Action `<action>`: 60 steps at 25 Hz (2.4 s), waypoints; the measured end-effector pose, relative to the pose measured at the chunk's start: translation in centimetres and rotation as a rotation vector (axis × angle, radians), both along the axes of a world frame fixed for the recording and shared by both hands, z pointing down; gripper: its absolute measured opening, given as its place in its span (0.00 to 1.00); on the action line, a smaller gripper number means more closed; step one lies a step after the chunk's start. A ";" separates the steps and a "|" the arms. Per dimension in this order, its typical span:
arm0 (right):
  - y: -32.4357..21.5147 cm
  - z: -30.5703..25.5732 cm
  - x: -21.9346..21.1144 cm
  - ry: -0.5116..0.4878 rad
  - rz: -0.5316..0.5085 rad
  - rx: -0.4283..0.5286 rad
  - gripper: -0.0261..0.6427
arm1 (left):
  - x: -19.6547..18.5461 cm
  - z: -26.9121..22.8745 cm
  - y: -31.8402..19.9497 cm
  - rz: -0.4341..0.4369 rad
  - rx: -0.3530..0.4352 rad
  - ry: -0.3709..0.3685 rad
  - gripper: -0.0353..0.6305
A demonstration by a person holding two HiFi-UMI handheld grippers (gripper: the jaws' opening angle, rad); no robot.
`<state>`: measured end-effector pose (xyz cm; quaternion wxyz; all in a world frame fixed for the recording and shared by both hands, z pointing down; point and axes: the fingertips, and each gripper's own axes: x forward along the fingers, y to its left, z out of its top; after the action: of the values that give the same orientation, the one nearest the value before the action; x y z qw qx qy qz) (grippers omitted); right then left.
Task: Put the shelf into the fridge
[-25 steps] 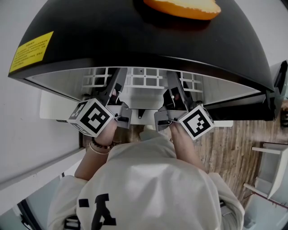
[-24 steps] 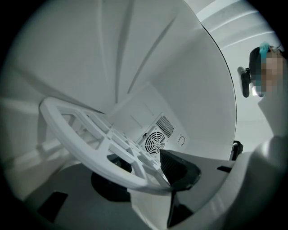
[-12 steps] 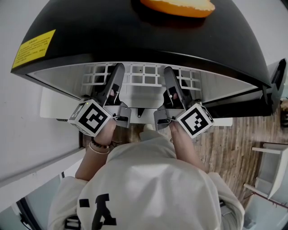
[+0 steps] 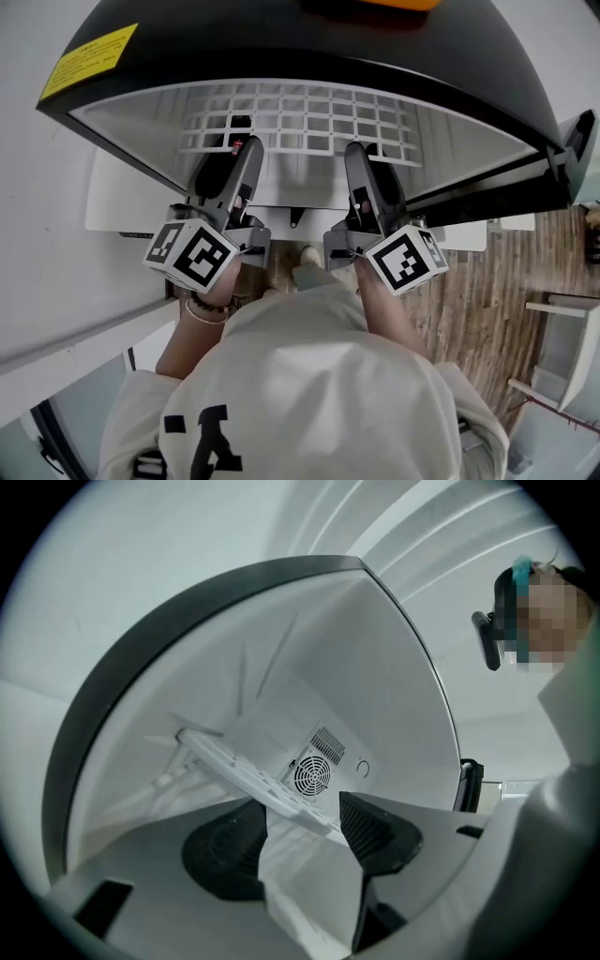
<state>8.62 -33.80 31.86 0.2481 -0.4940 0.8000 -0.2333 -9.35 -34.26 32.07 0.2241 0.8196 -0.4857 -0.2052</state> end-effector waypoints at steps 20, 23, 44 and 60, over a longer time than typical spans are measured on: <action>6.7 0.6 -5.4 0.126 -0.045 0.004 0.29 | -0.3 0.1 6.4 0.044 0.028 -0.154 0.31; 7.2 0.0 -6.7 0.168 -0.064 0.046 0.18 | -0.2 -0.1 7.0 0.060 0.041 -0.177 0.24; 13.3 -0.9 -9.5 0.240 -0.163 0.150 0.08 | 1.5 -0.9 12.1 0.160 0.103 -0.222 0.07; 25.8 -0.8 -3.5 0.309 -0.192 0.193 0.08 | 9.3 -1.1 24.4 0.183 0.129 -0.239 0.07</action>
<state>5.16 -8.01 31.01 0.1451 -0.4195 0.8905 -0.0996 -0.09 -9.90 30.97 0.1294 0.8917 -0.4181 -0.1155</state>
